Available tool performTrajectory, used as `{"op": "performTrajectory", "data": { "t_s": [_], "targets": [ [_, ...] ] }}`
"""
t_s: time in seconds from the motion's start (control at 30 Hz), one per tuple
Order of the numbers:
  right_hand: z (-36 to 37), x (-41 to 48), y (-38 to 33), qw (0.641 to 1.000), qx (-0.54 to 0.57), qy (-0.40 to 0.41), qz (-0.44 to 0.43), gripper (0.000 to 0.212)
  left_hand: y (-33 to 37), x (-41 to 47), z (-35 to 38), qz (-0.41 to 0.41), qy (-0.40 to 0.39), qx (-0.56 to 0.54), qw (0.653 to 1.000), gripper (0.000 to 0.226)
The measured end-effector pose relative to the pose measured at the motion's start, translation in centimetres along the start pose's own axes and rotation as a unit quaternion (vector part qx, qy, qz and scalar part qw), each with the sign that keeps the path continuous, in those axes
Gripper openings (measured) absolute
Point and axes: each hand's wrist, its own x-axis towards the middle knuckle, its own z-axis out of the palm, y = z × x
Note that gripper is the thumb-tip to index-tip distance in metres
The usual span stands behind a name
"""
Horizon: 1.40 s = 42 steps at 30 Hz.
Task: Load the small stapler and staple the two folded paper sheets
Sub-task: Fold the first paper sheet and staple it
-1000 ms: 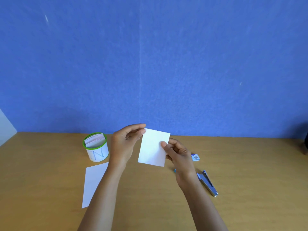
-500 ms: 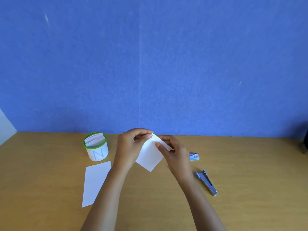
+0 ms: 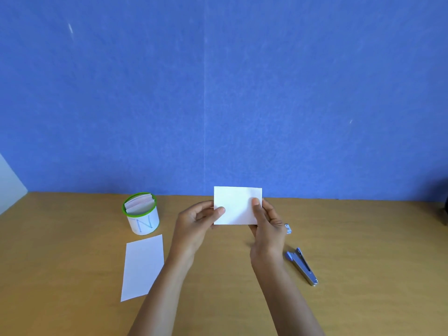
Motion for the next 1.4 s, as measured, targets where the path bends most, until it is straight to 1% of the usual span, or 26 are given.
{"op": "performTrajectory", "data": {
  "t_s": [0.07,0.1,0.13,0.27,0.33,0.4,0.47,0.6,0.67,0.77,0.8,0.83,0.93,1.1,1.13,1.2,1.23,1.27,1.3,1.33,1.4],
  "targets": [
    [-0.1,0.1,0.1,1.0,-0.002,-0.006,-0.01,0.007,-0.1,0.0,0.3,0.006,0.002,0.014,1.0,0.015],
    [-0.2,0.1,0.1,1.0,-0.008,-0.017,-0.01,0.004,-0.2,0.1,0.3,0.009,0.011,0.018,1.0,0.016],
    [-0.3,0.2,0.0,0.999,-0.014,-0.034,-0.007,0.006,-0.2,0.1,0.3,0.013,0.021,0.019,1.0,0.016],
    [-0.6,-0.1,0.5,0.992,-0.034,-0.122,0.027,0.022,-0.3,0.2,0.7,0.028,0.062,0.016,0.998,0.008],
    [-0.6,-0.5,1.0,0.989,-0.054,-0.135,0.027,0.031,-0.5,0.1,1.1,0.036,0.084,0.023,0.996,0.008],
    [-0.5,-0.7,1.3,0.99,-0.061,-0.128,0.015,0.038,-0.7,-0.1,1.4,0.042,0.099,0.023,0.994,0.008],
    [-0.4,-0.7,1.3,0.992,-0.054,-0.118,0.003,0.04,-0.8,-0.2,1.6,0.048,0.101,0.016,0.994,0.009],
    [-0.4,-0.5,1.4,0.995,-0.039,-0.096,-0.015,0.038,-0.9,-0.6,1.8,0.044,0.052,-0.019,0.997,0.023],
    [-0.4,-0.4,1.5,0.995,-0.032,-0.092,-0.02,0.032,-0.9,-0.5,1.7,0.044,0.049,-0.025,0.998,0.027],
    [-0.4,-0.3,1.7,0.994,-0.011,-0.108,-0.026,0.015,-0.9,-0.1,1.6,0.046,0.051,-0.05,0.996,0.023],
    [-0.4,-0.3,1.7,0.993,-0.012,-0.113,-0.03,0.012,-1.0,0.0,1.5,0.046,0.051,-0.055,0.996,0.021],
    [-0.4,-0.2,1.9,0.993,-0.012,-0.116,-0.031,0.013,-1.0,0.1,1.5,0.047,0.052,-0.055,0.996,0.02],
    [-0.3,-0.2,2.1,0.994,-0.015,-0.11,-0.008,0.026,-1.3,0.3,1.2,0.055,0.053,-0.038,0.996,0.019],
    [-0.7,0.4,2.6,0.984,-0.106,-0.143,-0.017,0.032,-1.9,1.1,0.4,0.03,0.079,-0.033,0.996,0.016],
    [-0.9,0.6,2.8,0.982,-0.123,-0.139,-0.021,0.033,-2.0,1.3,0.3,0.022,0.088,-0.043,0.995,0.016],
    [-1.7,1.3,3.4,0.979,-0.173,-0.098,-0.035,0.033,-2.2,1.5,0.1,0.01,0.104,-0.055,0.993,0.015],
    [-2.4,1.8,3.7,0.969,-0.233,-0.065,-0.055,0.031,-2.3,1.6,0.1,0.006,0.107,-0.059,0.992,0.013],
    [-3.4,2.5,3.9,0.941,-0.326,-0.032,-0.087,0.027,-2.3,1.7,0.0,0.002,0.108,-0.064,0.992,0.012],
    [-4.6,3.1,4.2,0.894,-0.432,-0.009,-0.116,0.026,-2.3,1.8,0.0,0.0,0.107,-0.068,0.992,0.012],
    [-6.1,3.8,4.5,0.838,-0.53,-0.009,-0.13,0.031,-2.4,1.8,-0.1,-0.002,0.106,-0.073,0.992,0.014],
    [-8.7,4.6,5.4,0.72,-0.685,-0.049,-0.102,0.049,-2.4,1.9,-0.2,-0.003,0.105,-0.076,0.992,0.015]
  ]
}}
